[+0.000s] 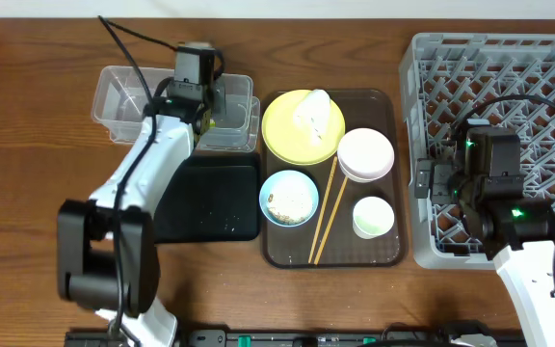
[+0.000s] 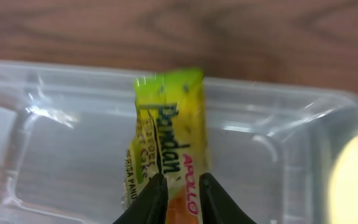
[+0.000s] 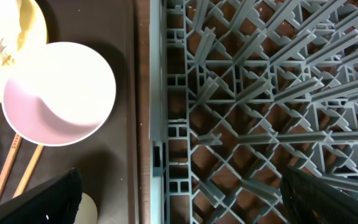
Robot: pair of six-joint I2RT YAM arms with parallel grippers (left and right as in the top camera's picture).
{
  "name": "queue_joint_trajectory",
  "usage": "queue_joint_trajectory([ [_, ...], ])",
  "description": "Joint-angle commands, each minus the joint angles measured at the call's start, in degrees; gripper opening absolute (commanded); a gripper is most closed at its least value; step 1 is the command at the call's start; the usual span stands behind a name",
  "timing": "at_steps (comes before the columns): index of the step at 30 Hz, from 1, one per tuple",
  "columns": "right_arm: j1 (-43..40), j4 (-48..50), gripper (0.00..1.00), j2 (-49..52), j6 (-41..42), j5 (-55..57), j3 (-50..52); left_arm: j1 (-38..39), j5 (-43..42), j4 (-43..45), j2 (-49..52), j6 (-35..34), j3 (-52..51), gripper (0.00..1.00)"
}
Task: Sort waste into correct bins and load items into the dishwasher rack
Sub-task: 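Carry the wrapper with the left gripper into the clear bin and release, then reach the left gripper back to the white tissue on the yellow plate and grasp it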
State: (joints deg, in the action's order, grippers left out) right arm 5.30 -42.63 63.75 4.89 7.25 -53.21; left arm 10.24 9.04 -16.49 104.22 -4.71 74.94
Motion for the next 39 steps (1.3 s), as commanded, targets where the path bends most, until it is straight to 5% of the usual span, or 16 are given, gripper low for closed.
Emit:
queue_joint_trajectory([
  [1,-0.63,-0.2,0.99,-0.09,-0.68,-0.26,-1.11,-0.42,0.66,-0.5,2.64,-0.33,0.28,0.23],
  [9,-0.63,-0.37,0.99,-0.09,-0.68,-0.26,-1.11,-0.39,0.57,1.27,-1.2,-0.33,0.44,0.27],
  [11,-0.63,-0.37,0.99,-0.09,-0.68,-0.24,-1.11,0.0,-0.11,1.64,-3.76,-0.35,0.44,0.35],
  [15,-0.63,-0.26,0.99,-0.09,-0.66,-0.24,-1.11,1.68,-13.09,1.6,-8.35,-0.37,0.42,0.41],
  [18,-0.63,-0.2,0.99,-0.09,-0.68,-0.24,-1.11,4.04,-21.77,1.6,-8.68,-0.33,0.37,0.55],
  [25,-0.63,-0.24,0.99,-0.09,-0.66,-0.26,-1.11,11.17,-22.95,5.44,-3.17,0.17,0.26,0.69],
  [39,-0.63,-0.28,0.99,-0.09,-0.68,-1.51,-1.11,17.4,-22.95,22.03,13.57,0.13,0.28,0.71],
])
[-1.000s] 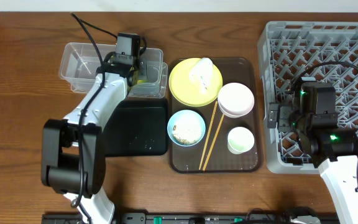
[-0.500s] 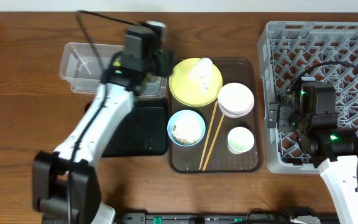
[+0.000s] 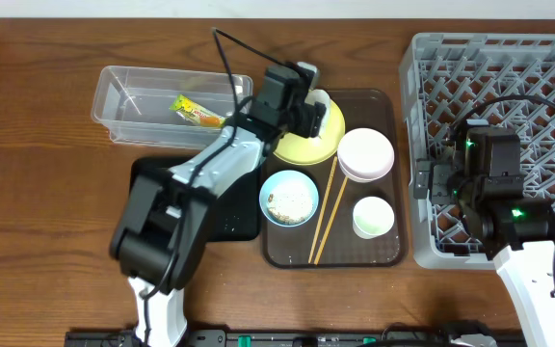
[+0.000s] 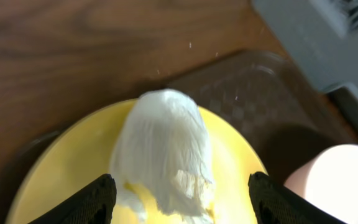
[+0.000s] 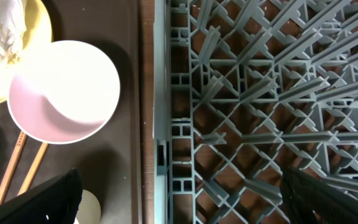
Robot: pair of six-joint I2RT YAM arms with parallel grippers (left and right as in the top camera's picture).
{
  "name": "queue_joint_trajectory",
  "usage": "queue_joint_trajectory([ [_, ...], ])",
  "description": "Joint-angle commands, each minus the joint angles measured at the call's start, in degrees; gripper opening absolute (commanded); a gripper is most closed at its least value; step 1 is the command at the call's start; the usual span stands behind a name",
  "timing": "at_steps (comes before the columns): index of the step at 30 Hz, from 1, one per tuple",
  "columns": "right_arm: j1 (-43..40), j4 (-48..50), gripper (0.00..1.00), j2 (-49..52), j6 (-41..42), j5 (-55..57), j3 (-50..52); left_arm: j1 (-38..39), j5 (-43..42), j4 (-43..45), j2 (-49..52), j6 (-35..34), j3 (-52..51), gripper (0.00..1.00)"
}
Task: Sort waste into correct bins and load items into the dishwasher rack
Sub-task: 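Reach the left gripper back to the white tissue on the yellow plate and grasp it, then drop the white tissue into the clear bin with the left gripper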
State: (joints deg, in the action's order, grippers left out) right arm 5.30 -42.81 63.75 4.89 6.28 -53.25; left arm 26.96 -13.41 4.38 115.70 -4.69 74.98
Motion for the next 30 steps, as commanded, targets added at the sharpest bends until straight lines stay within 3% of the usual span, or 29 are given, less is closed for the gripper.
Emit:
queue_joint_trajectory([
  [1,-0.63,-0.11,0.99,-0.09,-0.68,-0.55,-1.07,0.81,-0.5,2.21,3.19,0.11,0.22,0.71],
  [7,-0.63,-0.17,0.99,-0.09,-0.68,-0.57,-1.07,1.07,-0.5,3.52,7.58,0.09,0.24,0.7],
  [10,-0.63,-0.17,0.99,-0.09,-0.68,-0.57,-1.07,1.11,-0.5,3.41,8.41,0.09,0.22,0.52],
  [15,-0.63,-0.28,0.99,-0.09,-0.68,-0.55,-1.07,0.96,-0.5,3.15,7.17,0.09,0.24,0.06],
  [21,-0.63,-0.28,0.99,-0.09,-0.68,-0.55,-1.07,0.61,1.07,-0.66,1.05,0.07,0.24,0.06],
  [30,-0.63,-0.28,0.98,-0.09,-0.7,-0.52,-1.07,-0.17,20.74,-15.23,-15.08,-0.39,0.24,0.06],
])
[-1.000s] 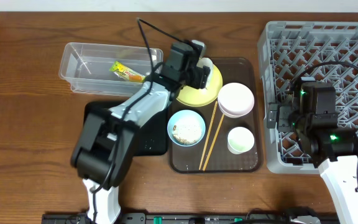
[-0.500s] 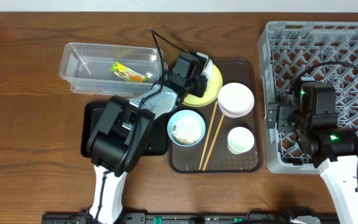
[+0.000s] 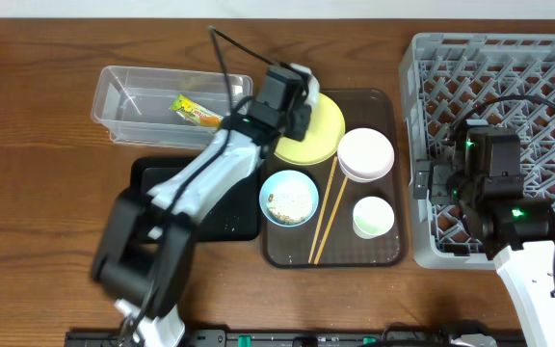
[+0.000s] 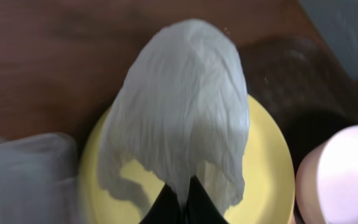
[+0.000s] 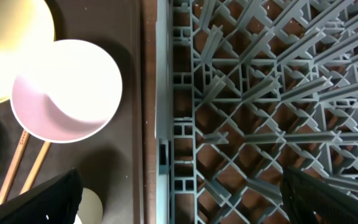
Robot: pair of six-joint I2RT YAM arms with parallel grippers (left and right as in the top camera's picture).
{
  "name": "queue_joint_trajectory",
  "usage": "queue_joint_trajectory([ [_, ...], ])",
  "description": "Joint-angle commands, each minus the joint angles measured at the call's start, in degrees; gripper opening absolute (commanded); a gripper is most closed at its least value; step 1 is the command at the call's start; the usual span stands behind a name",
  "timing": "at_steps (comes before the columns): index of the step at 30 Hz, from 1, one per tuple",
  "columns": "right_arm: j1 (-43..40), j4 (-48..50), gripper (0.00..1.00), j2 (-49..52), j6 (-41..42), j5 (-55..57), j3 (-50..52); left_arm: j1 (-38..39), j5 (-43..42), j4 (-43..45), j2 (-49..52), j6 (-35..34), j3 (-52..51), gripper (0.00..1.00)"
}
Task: Sort waste into correct bins and load items into the dishwasher rack
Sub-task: 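Drop the white tissue into the clear bin with the left gripper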
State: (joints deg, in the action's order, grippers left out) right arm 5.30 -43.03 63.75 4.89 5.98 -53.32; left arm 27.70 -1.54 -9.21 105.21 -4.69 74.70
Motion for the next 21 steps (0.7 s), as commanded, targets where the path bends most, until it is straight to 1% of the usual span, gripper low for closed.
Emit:
queue_joint_trajectory([
  [1,-0.63,-0.07,0.99,-0.09,-0.7,-0.24,-1.01,-1.46,10.14,-2.64,-6.1,-0.44,0.52,0.06],
  [3,-0.63,-0.07,0.99,-0.09,-0.7,-0.22,-1.01,-2.71,12.68,-4.2,-8.17,-2.23,0.52,0.06],
  [6,-0.63,-0.07,0.99,-0.09,-0.7,-0.22,-1.01,-5.97,16.65,-7.54,-10.43,-12.52,0.52,0.06],
  [11,-0.63,-0.07,0.99,-0.09,-0.7,-0.22,-1.01,-13.09,16.63,-11.34,-9.9,-30.25,0.39,0.06],
  [13,-0.63,-0.04,0.99,-0.09,-0.7,-0.24,-1.01,-15.74,16.63,-11.74,-9.16,-35.28,0.04,0.06],
  [15,-0.63,-0.07,0.99,-0.09,-0.7,-0.24,-1.01,-17.64,16.61,-11.72,-8.17,-38.38,-0.28,0.06],
  [16,-0.63,-0.07,0.99,-0.09,-0.68,-0.24,-1.01,-18.62,16.61,-11.72,-7.48,-39.69,-0.28,0.08],
  [17,-0.63,-0.07,0.99,-0.09,-0.68,-0.24,-1.01,-19.3,16.61,-11.52,-6.93,-40.04,-0.28,0.14],
  [18,-0.63,-0.07,0.99,-0.09,-0.68,-0.24,-1.01,-19.98,16.61,-11.3,-6.27,-40.0,-0.28,0.24],
  [21,-0.63,-0.07,0.99,-0.09,-0.68,-0.24,-1.01,-21.09,16.61,-11.32,-5.53,-39.95,-0.28,0.41],
])
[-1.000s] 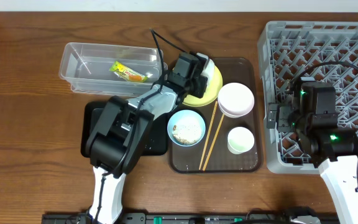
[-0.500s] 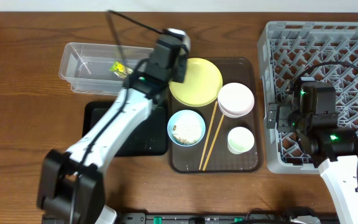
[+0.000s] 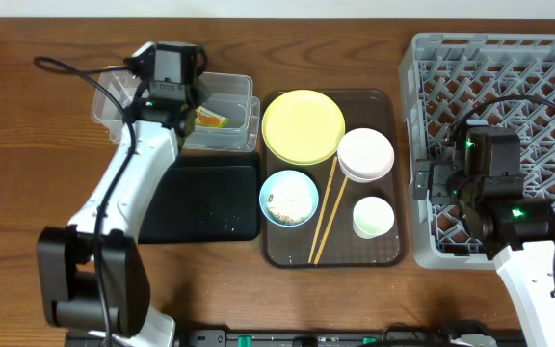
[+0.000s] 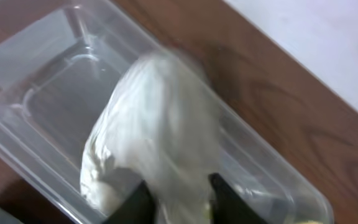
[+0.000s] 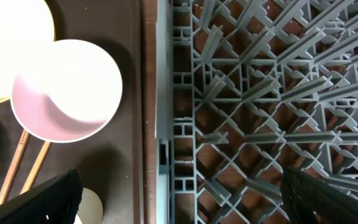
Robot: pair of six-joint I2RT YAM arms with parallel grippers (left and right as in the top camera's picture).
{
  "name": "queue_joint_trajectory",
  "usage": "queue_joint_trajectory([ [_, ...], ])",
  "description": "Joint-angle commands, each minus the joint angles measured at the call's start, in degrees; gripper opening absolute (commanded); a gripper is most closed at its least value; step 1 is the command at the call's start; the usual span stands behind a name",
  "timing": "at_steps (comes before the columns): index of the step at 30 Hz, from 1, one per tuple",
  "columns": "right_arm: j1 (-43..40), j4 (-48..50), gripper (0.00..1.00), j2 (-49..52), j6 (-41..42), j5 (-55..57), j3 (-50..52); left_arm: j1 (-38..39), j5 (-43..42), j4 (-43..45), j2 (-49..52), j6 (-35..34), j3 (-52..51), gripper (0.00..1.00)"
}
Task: Sort waste into correct bins and load items into the dishwasher rack
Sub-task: 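Drop the white tissue into the clear bin with the left gripper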
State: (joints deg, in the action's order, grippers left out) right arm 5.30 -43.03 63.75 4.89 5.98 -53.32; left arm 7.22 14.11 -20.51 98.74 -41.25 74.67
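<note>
In the left wrist view a crumpled white tissue (image 4: 160, 121) hangs over the clear plastic bin (image 4: 55, 99), blurred. My left gripper (image 4: 180, 198) has its fingers (image 4: 138, 200) apart, the tissue's lower end loose between them. Overhead, the left gripper (image 3: 167, 77) is above the clear bin (image 3: 114, 101), where a yellow-orange snack wrapper (image 3: 210, 118) lies. The yellow plate (image 3: 303, 125) is bare. My right gripper (image 5: 182, 199) stands wide open over the left edge of the grey dishwasher rack (image 5: 241, 93), holding nothing.
The brown tray (image 3: 282, 253) carries the plate, a pink bowl (image 3: 365, 154), a blue bowl with crumbs (image 3: 289, 197), wooden chopsticks (image 3: 328, 207) and a pale green cup (image 3: 373, 216). A black bin (image 3: 210, 198) lies in front of the clear bin.
My left gripper has moved from over the yellow plate to above the clear bin, bringing the tissue. Its fingers, then pinched tight on the tissue, now stand apart. The right arm has not moved.
My left gripper first held the snack wrapper over the clear bin. Then the wrapper lay in the bin and the gripper was open around the tissue on the yellow plate. Then it was shut on the tissue, and now the tissue is over the bin.
</note>
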Motion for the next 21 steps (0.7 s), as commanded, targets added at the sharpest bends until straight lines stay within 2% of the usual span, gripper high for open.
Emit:
queue_joint_trajectory([
  [1,-0.63,-0.07,0.99,-0.09,-0.68,-0.24,-1.01,-0.83,0.96,0.02,0.94,-2.89,-0.26,0.47],
  [3,-0.63,-0.07,0.99,-0.09,-0.7,-0.24,-1.01,-0.83,0.96,0.52,0.42,-0.28,-0.15,0.55],
  [7,-0.63,-0.04,0.99,-0.09,-0.7,-0.24,-1.01,0.07,-0.26,0.44,-2.97,6.12,-0.13,0.55],
  [12,-0.63,-0.04,0.99,-0.09,-0.7,-0.24,-1.01,4.26,-11.43,-1.99,-7.23,17.86,-0.13,0.55],
  [16,-0.63,-0.02,0.99,-0.09,-0.7,-0.24,-1.01,10.19,-17.81,-8.63,-7.3,28.96,-0.22,0.55],
  [21,-0.63,-0.04,0.99,-0.09,-0.7,-0.24,-1.01,17.33,-18.23,-16.41,-5.79,29.88,-0.79,0.56],
])
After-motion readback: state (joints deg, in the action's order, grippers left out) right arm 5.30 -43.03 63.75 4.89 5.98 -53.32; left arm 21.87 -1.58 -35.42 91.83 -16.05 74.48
